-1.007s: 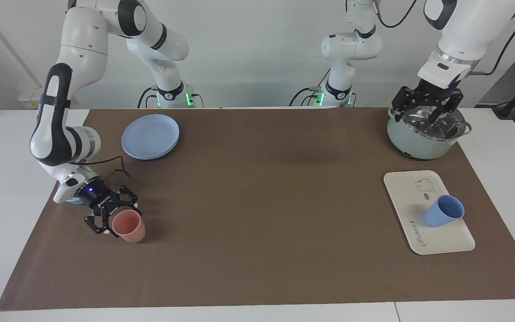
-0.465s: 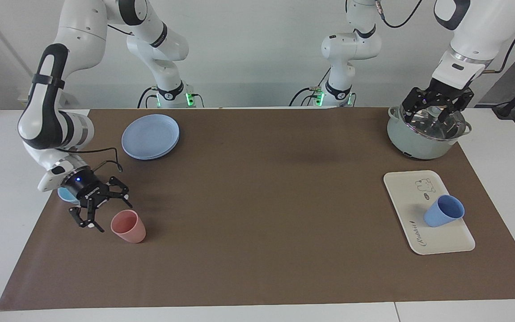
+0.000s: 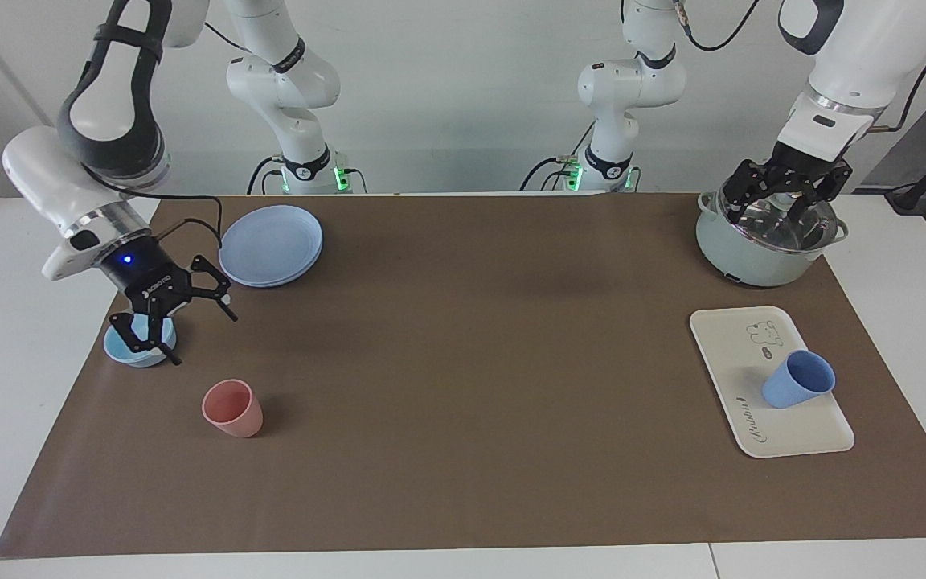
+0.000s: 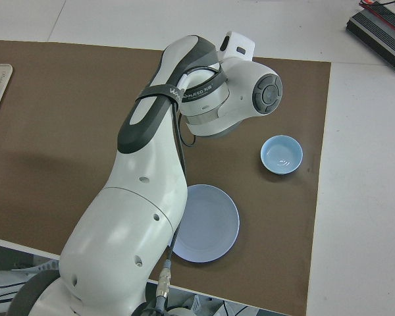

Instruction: Place cup on tray

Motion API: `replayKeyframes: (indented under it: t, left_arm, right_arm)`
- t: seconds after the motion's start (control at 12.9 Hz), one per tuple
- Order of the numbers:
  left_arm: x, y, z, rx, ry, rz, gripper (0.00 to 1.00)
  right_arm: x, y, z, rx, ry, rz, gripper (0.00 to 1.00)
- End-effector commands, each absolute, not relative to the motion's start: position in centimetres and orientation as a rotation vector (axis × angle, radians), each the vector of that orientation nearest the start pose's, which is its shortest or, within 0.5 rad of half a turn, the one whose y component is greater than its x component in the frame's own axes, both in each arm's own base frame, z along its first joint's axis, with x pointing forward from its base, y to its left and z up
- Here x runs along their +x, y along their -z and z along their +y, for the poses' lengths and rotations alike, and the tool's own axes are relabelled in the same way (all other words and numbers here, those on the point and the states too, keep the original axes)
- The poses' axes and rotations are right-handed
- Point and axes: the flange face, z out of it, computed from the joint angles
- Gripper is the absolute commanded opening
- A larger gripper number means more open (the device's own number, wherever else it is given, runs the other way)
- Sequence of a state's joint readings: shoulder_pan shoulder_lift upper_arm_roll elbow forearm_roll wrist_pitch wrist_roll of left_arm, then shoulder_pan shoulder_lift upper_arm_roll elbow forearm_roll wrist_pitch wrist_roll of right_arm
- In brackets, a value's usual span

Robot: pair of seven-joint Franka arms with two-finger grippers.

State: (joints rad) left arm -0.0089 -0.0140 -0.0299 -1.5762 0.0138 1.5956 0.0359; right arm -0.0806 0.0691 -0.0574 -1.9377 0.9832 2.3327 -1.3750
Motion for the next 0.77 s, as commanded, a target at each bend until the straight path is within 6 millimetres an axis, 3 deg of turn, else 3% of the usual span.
replayKeyframes:
  t: [0.0,0.15,0.39,0.54,0.7]
  left_arm:
    - [58.2,-63.2,-2.5,-3.117,-0.059,0.104,1.0]
    - [59.0,-62.9,-2.8,-3.118,-0.097,0.106,1.0]
    - [58.0,-61.8,-3.9,-3.108,-0.093,0.076,1.0]
    - [56.6,-61.0,-3.8,-3.106,-0.103,0.087,1.0]
    - [56.0,-61.0,-3.7,-3.105,-0.098,0.087,1.0]
  right_arm:
    - [59.4,-50.2,-4.5,-2.68,0.844,-0.822,1.0]
    - [59.2,-50.9,-1.0,-2.838,0.715,-0.726,1.0]
    - [58.3,-52.6,1.5,-3.046,0.504,-0.476,1.0]
    - [57.4,-56.2,1.7,-3.171,0.281,-0.305,1.0]
    - [56.2,-60.1,1.4,-3.185,0.147,-0.136,1.0]
